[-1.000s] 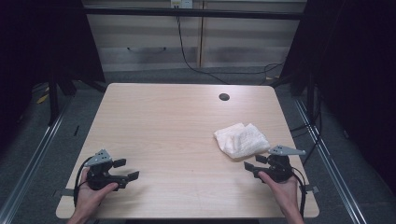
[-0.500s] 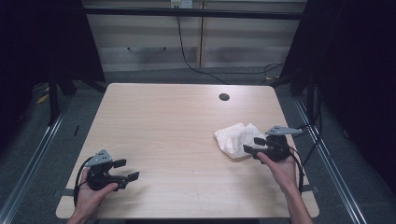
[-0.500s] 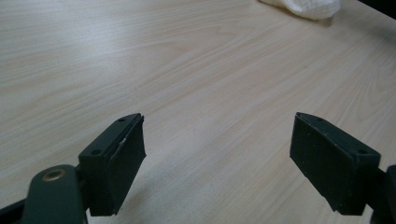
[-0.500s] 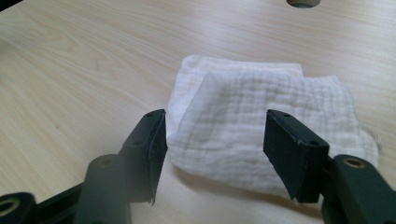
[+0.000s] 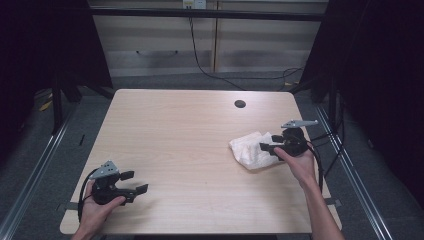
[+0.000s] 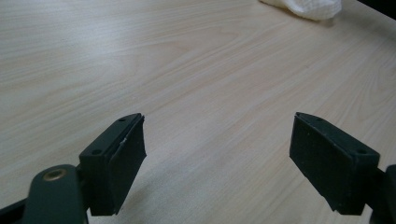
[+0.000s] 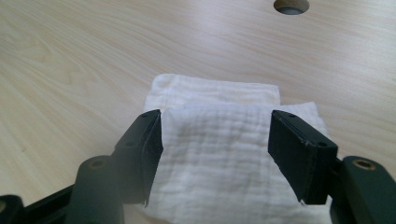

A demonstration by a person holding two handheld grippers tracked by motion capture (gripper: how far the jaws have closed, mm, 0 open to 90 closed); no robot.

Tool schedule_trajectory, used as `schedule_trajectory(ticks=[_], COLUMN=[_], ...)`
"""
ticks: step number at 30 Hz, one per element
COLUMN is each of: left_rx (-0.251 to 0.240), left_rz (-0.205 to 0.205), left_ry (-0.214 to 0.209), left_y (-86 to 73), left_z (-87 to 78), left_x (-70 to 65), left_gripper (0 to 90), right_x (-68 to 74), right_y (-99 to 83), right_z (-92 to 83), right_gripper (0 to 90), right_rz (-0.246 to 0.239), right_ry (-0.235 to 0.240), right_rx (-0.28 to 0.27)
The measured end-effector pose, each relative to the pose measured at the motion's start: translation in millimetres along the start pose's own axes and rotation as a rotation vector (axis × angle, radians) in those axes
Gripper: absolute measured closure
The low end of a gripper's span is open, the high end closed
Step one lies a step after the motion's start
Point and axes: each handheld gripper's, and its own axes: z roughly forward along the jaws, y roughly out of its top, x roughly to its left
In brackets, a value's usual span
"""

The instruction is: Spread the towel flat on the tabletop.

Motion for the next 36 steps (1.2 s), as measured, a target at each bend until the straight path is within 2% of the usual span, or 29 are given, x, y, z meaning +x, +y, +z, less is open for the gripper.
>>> schedule_trajectory(ticks=[6,8,12,16,17,19,20,21,24,30,31,33,36], left_rx=[-0.001,0.005,-0.003,-0.005,-0.004,-0.005,-0.005,-0.006,-0.004,0.001,0.002,0.003,-0.005], left_rz=[0.005,0.011,0.004,0.002,0.002,0.003,0.004,0.004,0.005,0.009,0.008,0.01,0.012], left_ry=[0.0,0.002,-0.003,-0.002,-0.002,-0.004,-0.004,-0.002,-0.003,0.0,0.0,0.001,0.006], left_y=[0.7,0.8,0.8,0.9,0.8,0.8,0.9,0.9,0.9,1.4,1.4,1.5,1.9], left_z=[0.2,0.3,-0.2,-0.5,-0.4,-0.3,-0.4,-0.6,0.0,0.5,1.0,1.2,1.1], left_x=[-0.2,-0.1,0.0,0.5,0.3,0.1,0.0,0.0,-0.1,-0.2,-0.1,-0.1,-1.0], left_gripper=[18.1,18.1,18.1,18.1,18.1,18.1,18.2,18.1,18.2,18.2,18.2,18.2,18.8], right_x=[-9.4,-10.3,-11.8,-11.3,-10.3,-9.2,-7.1,-5.6,-1.2,10.1,18.5,22.0,40.5], right_y=[-1.9,-2.7,-9.0,-14.2,-17.5,-18.7,-20.6,-21.4,-22.3,-23.5,-24.9,-25.4,-25.6], right_z=[21.4,23.6,39.7,49.4,55.2,57.6,60.8,61.4,61.4,63.0,66.4,67.6,74.2], right_gripper=[29.5,29.5,26.9,28.9,34.8,38.4,44.7,59.7,69.6,72.3,72.3,72.3,72.3], right_rz=[0.002,0.003,0.004,0.002,-0.006,-0.009,-0.014,-0.008,-0.012,-0.038,-0.036,-0.032,-0.055], right_ry=[-0.005,-0.002,-0.006,-0.01,-0.013,-0.019,-0.019,0.007,0.027,0.049,0.077,0.086,0.133], right_rx=[0.07,0.076,0.121,0.157,0.185,0.198,0.212,0.189,0.183,0.175,0.155,0.15,0.142])
